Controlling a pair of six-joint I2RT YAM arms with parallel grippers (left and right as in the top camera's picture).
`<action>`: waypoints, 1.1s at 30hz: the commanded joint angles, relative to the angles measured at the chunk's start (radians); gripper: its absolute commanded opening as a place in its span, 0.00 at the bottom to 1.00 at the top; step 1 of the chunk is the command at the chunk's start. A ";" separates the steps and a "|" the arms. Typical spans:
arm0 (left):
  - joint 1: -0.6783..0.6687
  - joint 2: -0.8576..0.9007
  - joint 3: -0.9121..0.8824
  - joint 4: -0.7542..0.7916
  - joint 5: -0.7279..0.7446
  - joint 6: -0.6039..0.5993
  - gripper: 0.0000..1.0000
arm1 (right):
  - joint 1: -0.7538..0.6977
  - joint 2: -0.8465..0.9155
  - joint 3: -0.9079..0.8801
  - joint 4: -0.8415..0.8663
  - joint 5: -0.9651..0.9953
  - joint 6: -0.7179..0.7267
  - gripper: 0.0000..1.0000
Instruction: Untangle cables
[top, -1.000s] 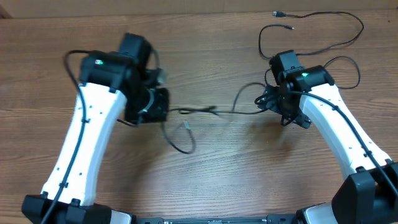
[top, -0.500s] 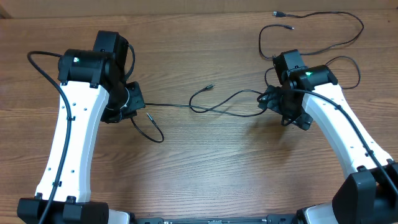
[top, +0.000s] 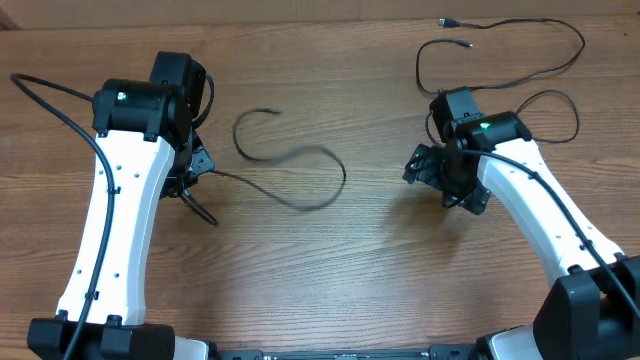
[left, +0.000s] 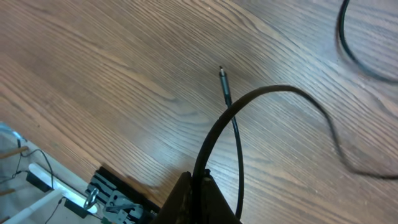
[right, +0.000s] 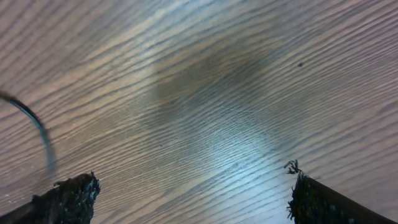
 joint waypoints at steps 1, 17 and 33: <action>0.004 -0.005 0.023 0.001 -0.008 -0.010 0.04 | 0.004 0.002 -0.037 0.024 -0.036 -0.012 1.00; -0.149 -0.005 0.023 0.021 0.401 0.361 0.04 | 0.014 0.002 -0.064 0.205 -0.380 -0.063 1.00; -0.339 -0.005 0.023 0.064 0.484 0.488 0.04 | 0.086 0.002 -0.064 0.313 -0.469 -0.058 1.00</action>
